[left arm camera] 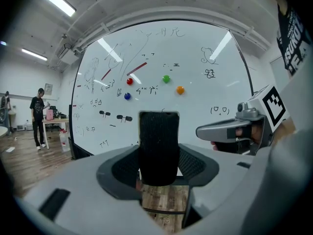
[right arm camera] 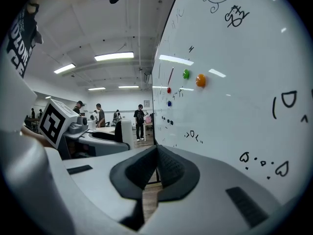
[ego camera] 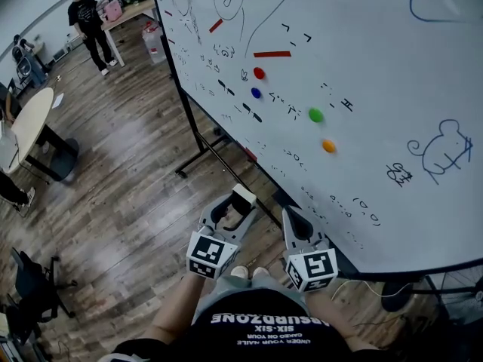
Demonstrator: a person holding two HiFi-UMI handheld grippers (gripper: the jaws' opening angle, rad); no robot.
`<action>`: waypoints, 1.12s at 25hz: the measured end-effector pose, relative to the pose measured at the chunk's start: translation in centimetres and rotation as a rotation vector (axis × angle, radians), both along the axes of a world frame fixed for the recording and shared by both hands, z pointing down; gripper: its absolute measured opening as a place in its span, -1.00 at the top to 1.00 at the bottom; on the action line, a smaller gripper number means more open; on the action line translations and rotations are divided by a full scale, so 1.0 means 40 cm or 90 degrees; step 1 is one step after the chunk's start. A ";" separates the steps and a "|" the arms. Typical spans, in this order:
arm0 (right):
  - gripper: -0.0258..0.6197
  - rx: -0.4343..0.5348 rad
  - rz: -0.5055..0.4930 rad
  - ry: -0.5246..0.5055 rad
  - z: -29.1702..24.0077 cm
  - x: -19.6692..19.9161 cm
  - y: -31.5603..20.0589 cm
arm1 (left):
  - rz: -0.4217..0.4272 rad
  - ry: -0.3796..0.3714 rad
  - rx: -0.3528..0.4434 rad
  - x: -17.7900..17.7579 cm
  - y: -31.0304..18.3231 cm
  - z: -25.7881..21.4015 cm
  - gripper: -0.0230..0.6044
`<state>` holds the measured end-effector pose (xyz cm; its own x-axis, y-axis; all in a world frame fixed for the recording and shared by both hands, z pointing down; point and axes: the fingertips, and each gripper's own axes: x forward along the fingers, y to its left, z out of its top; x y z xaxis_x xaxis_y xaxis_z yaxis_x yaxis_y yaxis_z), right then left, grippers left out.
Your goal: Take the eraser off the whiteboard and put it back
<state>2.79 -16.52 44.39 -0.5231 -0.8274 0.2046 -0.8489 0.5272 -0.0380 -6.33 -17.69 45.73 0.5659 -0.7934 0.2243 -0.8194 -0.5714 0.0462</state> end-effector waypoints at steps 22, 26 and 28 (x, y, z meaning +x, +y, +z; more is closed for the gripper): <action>0.93 -0.007 0.024 -0.002 0.003 0.033 0.009 | 0.018 -0.005 0.008 0.023 -0.009 -0.007 0.18; 0.93 -0.005 0.032 -0.002 0.002 0.046 0.010 | 0.030 -0.009 0.010 0.042 -0.017 -0.005 0.18; 0.93 -0.004 0.038 -0.001 0.001 0.053 0.010 | 0.036 -0.008 0.014 0.055 -0.026 -0.010 0.18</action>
<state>4.93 -16.11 44.43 -0.4736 -0.8555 0.2095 -0.8785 0.4759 -0.0425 -4.13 -18.72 45.32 0.6069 -0.7655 0.2137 -0.7865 -0.6171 0.0229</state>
